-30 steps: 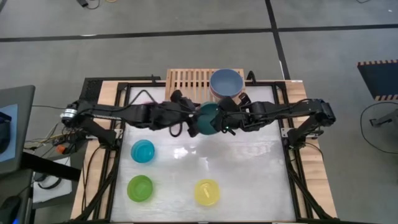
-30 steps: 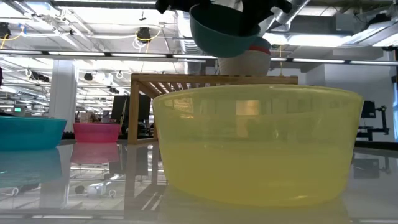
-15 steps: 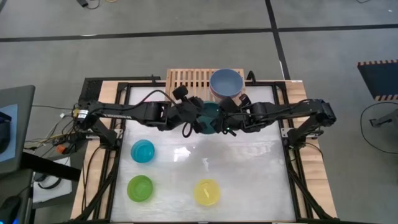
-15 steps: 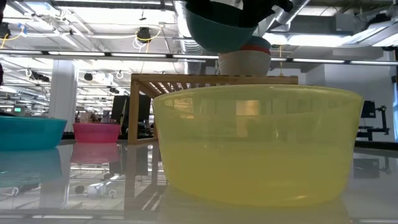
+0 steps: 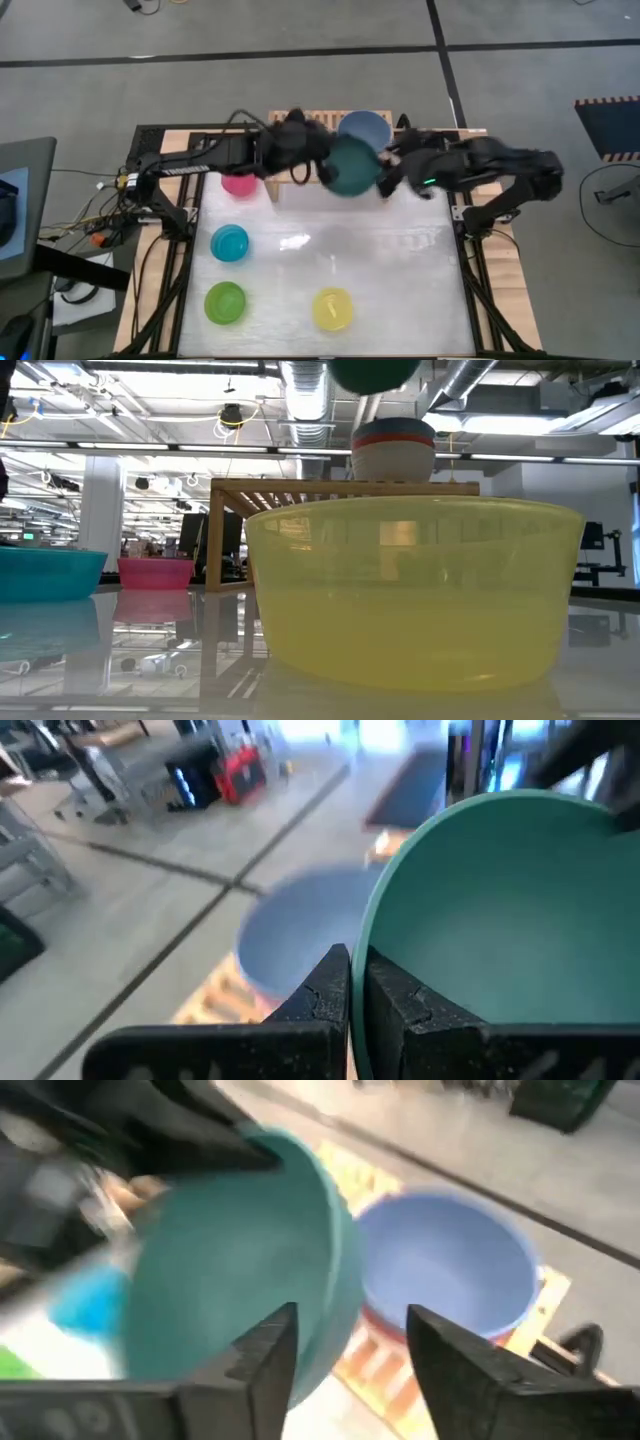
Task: Place and stack bowls onto a shelf
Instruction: Stack the large dark green bowl on the stack bowls on the shelf
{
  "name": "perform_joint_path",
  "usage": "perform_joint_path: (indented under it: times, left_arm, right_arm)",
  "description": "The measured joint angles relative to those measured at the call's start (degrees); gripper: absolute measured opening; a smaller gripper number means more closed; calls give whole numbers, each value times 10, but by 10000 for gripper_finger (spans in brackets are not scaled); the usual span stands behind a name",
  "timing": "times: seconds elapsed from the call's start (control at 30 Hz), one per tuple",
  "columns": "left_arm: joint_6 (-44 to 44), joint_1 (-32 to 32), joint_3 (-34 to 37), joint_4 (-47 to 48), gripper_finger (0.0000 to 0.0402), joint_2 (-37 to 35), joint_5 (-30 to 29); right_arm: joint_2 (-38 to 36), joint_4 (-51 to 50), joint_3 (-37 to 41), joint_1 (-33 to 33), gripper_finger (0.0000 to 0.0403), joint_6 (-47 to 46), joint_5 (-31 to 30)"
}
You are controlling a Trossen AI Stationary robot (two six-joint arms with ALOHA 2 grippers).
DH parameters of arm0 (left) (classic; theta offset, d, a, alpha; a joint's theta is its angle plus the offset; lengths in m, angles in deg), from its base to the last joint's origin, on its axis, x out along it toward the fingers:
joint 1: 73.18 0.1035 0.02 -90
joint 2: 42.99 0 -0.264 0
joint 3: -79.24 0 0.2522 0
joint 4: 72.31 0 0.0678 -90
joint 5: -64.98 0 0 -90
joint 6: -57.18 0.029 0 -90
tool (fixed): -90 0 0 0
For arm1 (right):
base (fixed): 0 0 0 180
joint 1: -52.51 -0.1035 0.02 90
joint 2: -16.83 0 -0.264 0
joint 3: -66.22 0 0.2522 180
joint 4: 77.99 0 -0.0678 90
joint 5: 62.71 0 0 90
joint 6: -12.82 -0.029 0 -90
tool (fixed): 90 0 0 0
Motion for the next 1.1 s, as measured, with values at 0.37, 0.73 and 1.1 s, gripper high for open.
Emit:
perform_joint_path:
  times: [0.37, 0.73, 1.1]
  left_arm:
    - [-146, 155, -11, -110, 0, 46, 130]
    - [-172, 164, -146, -6, 0, 146, 169]
    - [-143, 163, -198, 88, 0, 179, 171]
  right_arm:
    - [-83, -28, -21, -10, 248, -98, -54]
    - [-51, -80, -21, -14, 249, -135, -43]
    - [-32, -89, -21, -12, 249, -143, -30]
